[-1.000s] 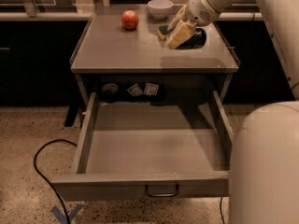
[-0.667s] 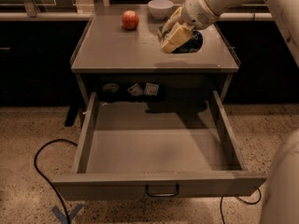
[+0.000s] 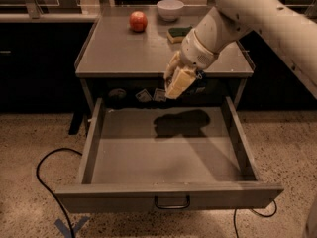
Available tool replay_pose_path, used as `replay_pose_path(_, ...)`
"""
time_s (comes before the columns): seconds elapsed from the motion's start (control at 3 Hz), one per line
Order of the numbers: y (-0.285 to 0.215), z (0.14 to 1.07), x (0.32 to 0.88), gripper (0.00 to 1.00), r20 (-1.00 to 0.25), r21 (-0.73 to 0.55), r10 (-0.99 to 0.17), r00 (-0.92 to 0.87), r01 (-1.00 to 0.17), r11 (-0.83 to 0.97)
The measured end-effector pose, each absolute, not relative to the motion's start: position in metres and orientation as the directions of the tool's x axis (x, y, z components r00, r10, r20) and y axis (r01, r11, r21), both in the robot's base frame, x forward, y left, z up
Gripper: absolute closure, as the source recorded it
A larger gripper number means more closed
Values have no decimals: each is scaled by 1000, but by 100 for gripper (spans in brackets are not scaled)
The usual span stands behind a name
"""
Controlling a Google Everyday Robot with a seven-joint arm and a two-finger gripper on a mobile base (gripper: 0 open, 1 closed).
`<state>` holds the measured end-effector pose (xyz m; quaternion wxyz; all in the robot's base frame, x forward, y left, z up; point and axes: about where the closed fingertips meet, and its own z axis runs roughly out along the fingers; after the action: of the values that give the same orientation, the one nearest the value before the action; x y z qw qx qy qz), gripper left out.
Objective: Place pepsi can into top drawer
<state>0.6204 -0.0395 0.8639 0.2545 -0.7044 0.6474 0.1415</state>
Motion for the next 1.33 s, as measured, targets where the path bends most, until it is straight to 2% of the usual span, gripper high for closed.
replay_pose_path(0.33,-41,829,604,100,-496,-112,-859,124,-991,-78)
replay_pose_path(0.67,-41,829,604,100,-496,-112,-859,124,-991,-78)
replay_pose_path(1.33,-54,750,588,100,-486,-91,-873,36,-996,9)
